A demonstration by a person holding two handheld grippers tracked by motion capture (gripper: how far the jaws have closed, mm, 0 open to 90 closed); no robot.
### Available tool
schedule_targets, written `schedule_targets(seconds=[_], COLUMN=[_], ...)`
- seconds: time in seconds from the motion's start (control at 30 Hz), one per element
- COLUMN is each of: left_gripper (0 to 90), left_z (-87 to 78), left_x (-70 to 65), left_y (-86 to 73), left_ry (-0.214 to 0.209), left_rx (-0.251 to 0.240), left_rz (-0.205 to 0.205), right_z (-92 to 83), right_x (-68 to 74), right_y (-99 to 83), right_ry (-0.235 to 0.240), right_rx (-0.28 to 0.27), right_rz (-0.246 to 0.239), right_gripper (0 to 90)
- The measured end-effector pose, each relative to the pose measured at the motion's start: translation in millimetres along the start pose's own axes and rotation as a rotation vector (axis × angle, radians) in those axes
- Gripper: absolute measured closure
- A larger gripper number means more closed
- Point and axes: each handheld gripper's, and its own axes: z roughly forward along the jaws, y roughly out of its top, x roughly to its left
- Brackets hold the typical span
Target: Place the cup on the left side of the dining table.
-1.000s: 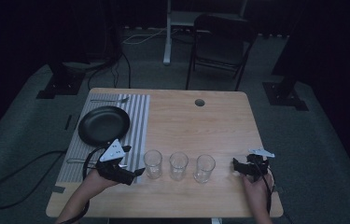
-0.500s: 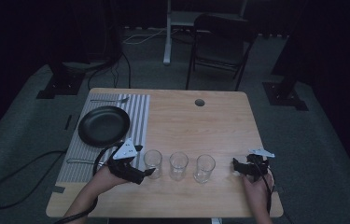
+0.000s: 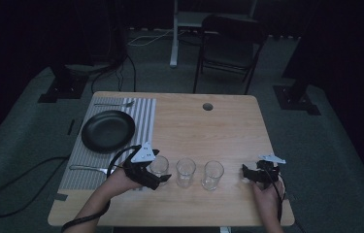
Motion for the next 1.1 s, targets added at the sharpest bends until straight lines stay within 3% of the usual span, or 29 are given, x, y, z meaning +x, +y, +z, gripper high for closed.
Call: schedule_targets(seconds=[0.2, 0.37, 0.73, 1.1], left_gripper=[7.2, 7.2, 7.2, 7.2], left_z=[10.1, 15.8, 33.7, 55.7], left_x=[-3.6, -3.4, -10.5, -12.5], left_y=[6.9, 10.7, 24.8, 34.8], left_ry=[-0.008, -0.033, -0.051, -0.082], left_rx=[0.039, 0.055, 0.104, 0.186], left_rz=[0.026, 0.021, 0.078, 0.105], right_z=[0.0, 0.0, 0.0, 0.0], right_x=[0.0, 0.0, 0.0, 0.0], right_y=[0.0, 0.0, 0.0, 0.0], right_ry=[0.000, 0.000, 0.000, 0.000], right_rx=[0.000, 0.000, 0.000, 0.000], right_rz=[0.000, 0.000, 0.000, 0.000], right_gripper=[11.5, 11.5, 11.5, 11.5])
